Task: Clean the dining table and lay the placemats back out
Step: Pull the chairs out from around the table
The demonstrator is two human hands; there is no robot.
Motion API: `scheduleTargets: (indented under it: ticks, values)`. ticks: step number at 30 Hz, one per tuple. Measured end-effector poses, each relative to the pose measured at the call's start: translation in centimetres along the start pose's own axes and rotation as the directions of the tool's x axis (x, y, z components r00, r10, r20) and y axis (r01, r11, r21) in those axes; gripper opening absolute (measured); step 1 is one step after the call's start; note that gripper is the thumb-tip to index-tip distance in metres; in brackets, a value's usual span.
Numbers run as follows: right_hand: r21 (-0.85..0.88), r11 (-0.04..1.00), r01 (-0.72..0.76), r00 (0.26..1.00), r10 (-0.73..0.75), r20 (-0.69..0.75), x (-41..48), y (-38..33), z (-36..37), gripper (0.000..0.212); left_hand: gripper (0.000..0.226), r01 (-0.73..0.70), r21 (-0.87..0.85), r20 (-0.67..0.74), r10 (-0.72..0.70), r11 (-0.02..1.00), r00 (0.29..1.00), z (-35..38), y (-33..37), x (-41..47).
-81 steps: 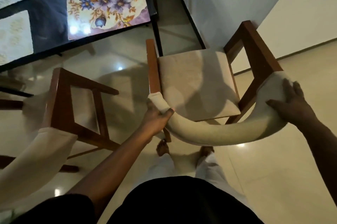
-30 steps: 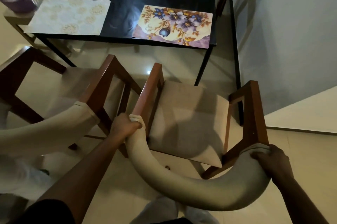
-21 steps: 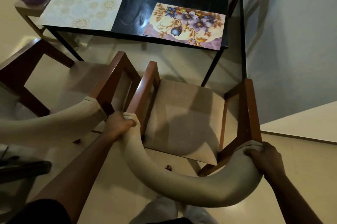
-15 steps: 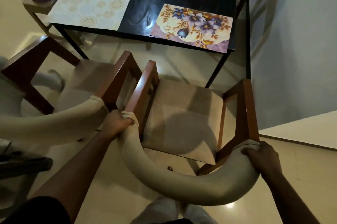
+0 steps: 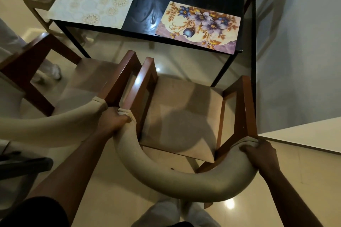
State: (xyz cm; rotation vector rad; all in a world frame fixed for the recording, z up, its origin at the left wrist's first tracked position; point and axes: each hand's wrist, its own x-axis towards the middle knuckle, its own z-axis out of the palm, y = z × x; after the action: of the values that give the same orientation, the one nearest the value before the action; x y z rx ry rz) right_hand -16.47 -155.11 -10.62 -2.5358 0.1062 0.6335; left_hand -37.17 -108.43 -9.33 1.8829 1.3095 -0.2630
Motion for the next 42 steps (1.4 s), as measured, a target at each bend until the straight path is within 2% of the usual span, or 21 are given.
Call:
scheduleTargets:
  ticks: [9,15,22,27,33,42]
  values:
    - [-0.018,1.000,0.012,1.000,-0.012,0.015,0.4,-1.8,0.6,0.056,0.042,0.007,-0.006,-0.025,-0.007,1.000,1.000,-1.2,-0.9,1.6]
    - [-0.044,0.999,0.020,0.999,-0.019,0.026,0.8,-2.9,0.7,0.057,0.048,0.029,-0.007,-0.038,-0.030,1.000,0.999,-1.6,-0.2,1.9]
    - [0.006,1.000,0.014,0.999,-0.014,0.035,1.1,-3.8,1.2,0.058,0.068,0.057,-0.018,-0.027,-0.057,0.998,0.998,-2.5,0.3,2.3]
    - [0.001,1.000,0.011,0.999,-0.011,0.045,0.9,-4.0,1.2,0.064,0.071,0.084,-0.037,-0.022,-0.085,0.996,0.996,-2.6,0.2,2.3]
    - [0.007,1.000,0.008,0.999,-0.008,0.037,0.3,-4.4,1.2,0.074,0.054,0.092,-0.120,-0.019,-0.095,0.988,0.995,-2.0,0.5,2.1]
    - [-0.025,1.000,0.019,0.999,-0.018,0.027,0.1,-4.9,1.1,0.071,0.053,0.039,-0.128,-0.099,-0.052,0.991,0.994,-0.9,0.1,2.3]
